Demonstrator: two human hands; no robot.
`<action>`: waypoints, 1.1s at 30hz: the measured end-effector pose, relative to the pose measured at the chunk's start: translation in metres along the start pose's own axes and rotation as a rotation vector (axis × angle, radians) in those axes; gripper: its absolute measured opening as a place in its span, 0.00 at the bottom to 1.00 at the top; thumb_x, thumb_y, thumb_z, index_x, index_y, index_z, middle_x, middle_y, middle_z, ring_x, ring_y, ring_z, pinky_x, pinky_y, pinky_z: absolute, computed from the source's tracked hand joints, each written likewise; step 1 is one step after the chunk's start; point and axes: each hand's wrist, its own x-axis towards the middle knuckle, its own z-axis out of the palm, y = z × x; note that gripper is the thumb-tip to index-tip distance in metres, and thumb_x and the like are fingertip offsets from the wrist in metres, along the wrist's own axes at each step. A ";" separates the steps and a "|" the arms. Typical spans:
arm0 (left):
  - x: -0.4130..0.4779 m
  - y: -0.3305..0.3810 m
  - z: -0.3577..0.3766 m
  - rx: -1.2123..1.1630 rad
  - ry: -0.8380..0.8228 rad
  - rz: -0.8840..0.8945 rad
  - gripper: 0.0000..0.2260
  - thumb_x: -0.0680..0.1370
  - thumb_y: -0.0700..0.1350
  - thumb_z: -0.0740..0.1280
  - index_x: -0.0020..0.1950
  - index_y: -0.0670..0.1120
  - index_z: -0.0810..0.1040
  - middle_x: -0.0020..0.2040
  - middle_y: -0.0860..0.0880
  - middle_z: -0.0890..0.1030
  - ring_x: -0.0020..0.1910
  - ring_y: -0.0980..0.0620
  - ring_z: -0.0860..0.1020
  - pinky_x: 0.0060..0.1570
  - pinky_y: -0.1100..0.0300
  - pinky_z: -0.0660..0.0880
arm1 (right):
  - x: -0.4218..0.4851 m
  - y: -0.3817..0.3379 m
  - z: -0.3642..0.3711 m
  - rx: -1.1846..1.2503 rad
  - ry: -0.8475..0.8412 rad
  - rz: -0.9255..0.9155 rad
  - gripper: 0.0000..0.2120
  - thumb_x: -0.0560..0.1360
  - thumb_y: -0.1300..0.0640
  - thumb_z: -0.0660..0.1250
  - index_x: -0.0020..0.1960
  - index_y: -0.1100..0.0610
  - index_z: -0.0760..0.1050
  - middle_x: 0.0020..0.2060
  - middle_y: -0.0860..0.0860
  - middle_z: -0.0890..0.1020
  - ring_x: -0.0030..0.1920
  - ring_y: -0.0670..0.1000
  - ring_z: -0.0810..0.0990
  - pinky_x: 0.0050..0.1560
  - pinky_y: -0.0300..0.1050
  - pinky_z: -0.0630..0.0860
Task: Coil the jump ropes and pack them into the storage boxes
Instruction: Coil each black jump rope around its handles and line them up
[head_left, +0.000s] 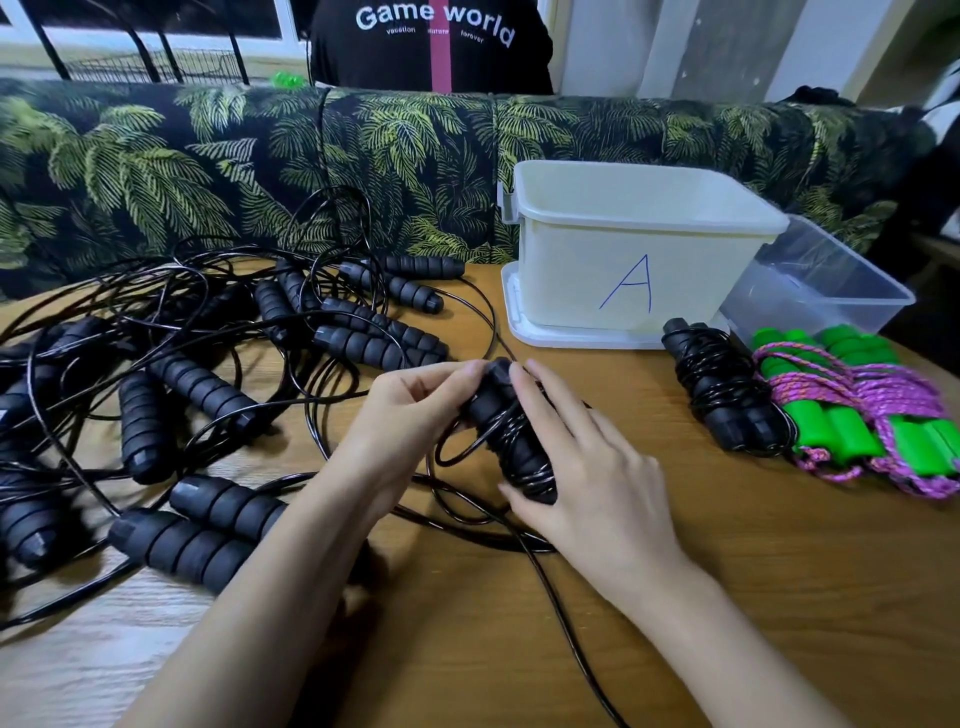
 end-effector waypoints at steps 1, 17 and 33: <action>0.000 -0.001 0.000 -0.003 -0.003 0.006 0.13 0.75 0.49 0.67 0.54 0.46 0.84 0.53 0.43 0.85 0.57 0.48 0.82 0.61 0.55 0.75 | 0.000 0.001 0.000 0.012 -0.030 0.006 0.50 0.60 0.42 0.80 0.77 0.50 0.63 0.74 0.44 0.69 0.52 0.48 0.81 0.31 0.40 0.76; 0.009 -0.033 0.002 1.119 0.150 0.052 0.23 0.83 0.56 0.56 0.76 0.51 0.64 0.74 0.50 0.69 0.73 0.49 0.64 0.71 0.48 0.63 | 0.047 0.097 0.019 -0.186 -0.239 0.413 0.40 0.78 0.41 0.64 0.81 0.53 0.49 0.77 0.59 0.58 0.78 0.64 0.50 0.77 0.60 0.54; -0.015 0.012 -0.007 0.919 0.184 0.134 0.18 0.82 0.52 0.62 0.70 0.49 0.73 0.64 0.51 0.78 0.55 0.49 0.78 0.53 0.61 0.71 | 0.010 0.032 -0.017 0.131 -0.320 0.268 0.26 0.81 0.40 0.55 0.77 0.46 0.61 0.77 0.44 0.61 0.78 0.50 0.52 0.76 0.50 0.56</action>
